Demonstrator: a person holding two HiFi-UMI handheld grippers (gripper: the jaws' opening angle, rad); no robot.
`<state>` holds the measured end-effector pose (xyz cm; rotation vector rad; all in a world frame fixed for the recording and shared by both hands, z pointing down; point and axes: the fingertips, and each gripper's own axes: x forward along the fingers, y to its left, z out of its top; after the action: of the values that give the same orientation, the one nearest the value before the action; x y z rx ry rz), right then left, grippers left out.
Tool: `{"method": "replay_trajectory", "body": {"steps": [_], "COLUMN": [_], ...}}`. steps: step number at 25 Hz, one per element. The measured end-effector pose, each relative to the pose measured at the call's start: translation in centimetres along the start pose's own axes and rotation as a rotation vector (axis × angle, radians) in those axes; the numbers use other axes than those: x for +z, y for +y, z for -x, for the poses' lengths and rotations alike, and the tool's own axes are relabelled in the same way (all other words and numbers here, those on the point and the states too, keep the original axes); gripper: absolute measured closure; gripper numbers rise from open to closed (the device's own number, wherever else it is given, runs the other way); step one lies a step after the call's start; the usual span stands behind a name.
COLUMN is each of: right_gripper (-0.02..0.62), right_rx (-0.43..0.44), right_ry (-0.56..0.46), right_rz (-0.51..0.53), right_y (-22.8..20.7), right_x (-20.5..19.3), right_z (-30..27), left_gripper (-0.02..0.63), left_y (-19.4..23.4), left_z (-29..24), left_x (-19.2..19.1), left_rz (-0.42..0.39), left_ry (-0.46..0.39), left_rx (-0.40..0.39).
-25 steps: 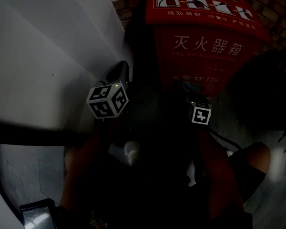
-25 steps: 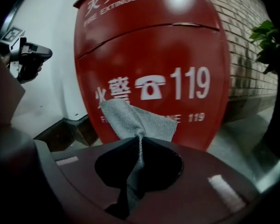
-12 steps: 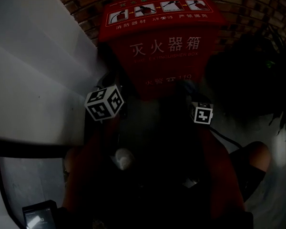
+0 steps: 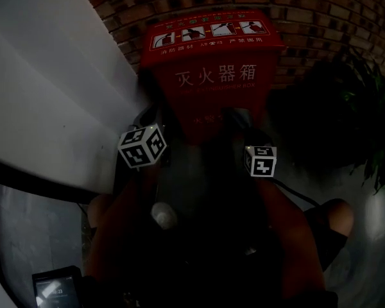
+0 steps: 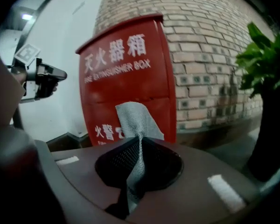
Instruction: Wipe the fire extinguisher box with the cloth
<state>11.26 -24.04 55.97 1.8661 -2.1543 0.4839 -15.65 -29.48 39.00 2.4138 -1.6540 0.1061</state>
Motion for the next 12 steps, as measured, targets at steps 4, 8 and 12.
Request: {"method": "replay_trajectory", "body": {"steps": [4,8,12], "right_gripper": [0.563,0.563,0.563], "right_rx": [0.080,0.160,0.184], "right_ry": [-0.074,-0.169,-0.226], "right_rz": [0.106,0.100,0.106], "right_y": [2.6,3.8,3.5], "right_x": [3.6,9.0,15.2], "right_z": [2.6,6.5,9.5], "left_gripper": [0.607,0.607,0.607], "left_y": [-0.3,-2.0,-4.4], "left_z": [1.5,2.9,4.0], "left_x": [-0.1,0.4,2.2], "left_rz": [0.050,0.041,-0.022], "left_ry": [-0.007,-0.013,-0.053], "left_rx": [0.015,-0.006,-0.006]}}
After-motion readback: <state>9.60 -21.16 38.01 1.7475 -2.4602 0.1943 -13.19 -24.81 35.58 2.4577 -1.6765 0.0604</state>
